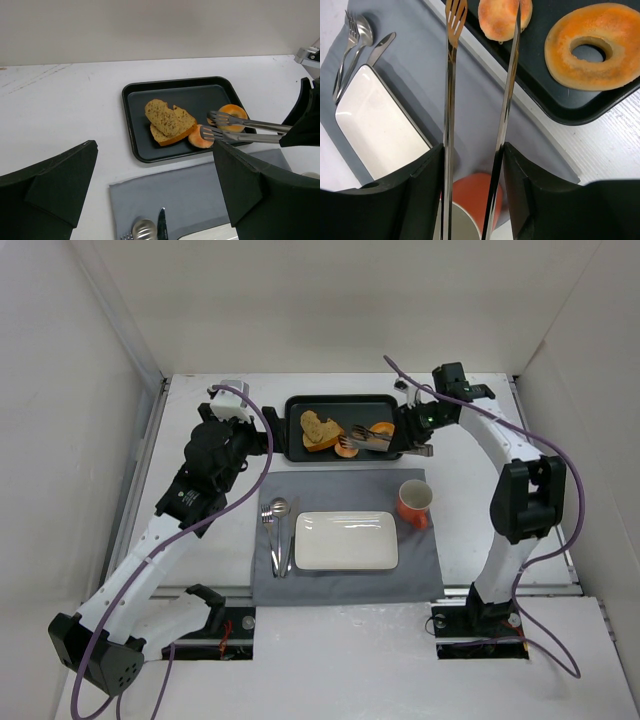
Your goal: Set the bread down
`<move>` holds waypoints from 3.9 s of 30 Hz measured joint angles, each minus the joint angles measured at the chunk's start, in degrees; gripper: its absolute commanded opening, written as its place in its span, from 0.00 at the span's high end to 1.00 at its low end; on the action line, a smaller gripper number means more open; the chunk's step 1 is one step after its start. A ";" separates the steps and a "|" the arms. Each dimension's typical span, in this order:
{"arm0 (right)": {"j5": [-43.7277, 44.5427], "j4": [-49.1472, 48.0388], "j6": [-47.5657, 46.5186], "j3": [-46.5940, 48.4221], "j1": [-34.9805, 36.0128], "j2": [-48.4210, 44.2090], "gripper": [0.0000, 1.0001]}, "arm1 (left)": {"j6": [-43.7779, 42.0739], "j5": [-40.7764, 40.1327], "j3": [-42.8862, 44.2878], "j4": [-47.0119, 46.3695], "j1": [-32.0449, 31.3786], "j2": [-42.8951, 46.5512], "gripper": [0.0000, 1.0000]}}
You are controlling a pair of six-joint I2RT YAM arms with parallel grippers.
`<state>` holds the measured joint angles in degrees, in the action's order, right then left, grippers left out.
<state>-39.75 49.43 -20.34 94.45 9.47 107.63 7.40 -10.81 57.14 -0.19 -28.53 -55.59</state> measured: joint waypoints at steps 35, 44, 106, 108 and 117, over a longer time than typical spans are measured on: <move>5.09 -0.04 0.44 0.98 2.25 2.71 0.41 | 0.00 0.00 0.00 0.00 0.00 0.00 0.00; 5.29 0.07 0.44 1.90 2.29 2.73 0.40 | 0.00 0.00 0.00 0.00 0.00 0.00 0.00; 11.50 7.43 0.66 12.98 6.10 9.18 0.38 | 0.00 -0.42 0.00 -0.42 0.00 1.07 0.00; 11.58 7.65 0.66 13.20 6.25 9.60 0.38 | 0.00 -0.42 0.00 -0.42 0.00 1.07 0.00; 12.50 8.96 0.72 13.49 7.08 11.15 0.49 | 0.00 -0.42 0.00 -0.42 0.00 1.07 0.00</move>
<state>-27.24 58.39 -19.62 107.94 16.56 118.78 7.40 -11.22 57.14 -0.60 -28.53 -54.52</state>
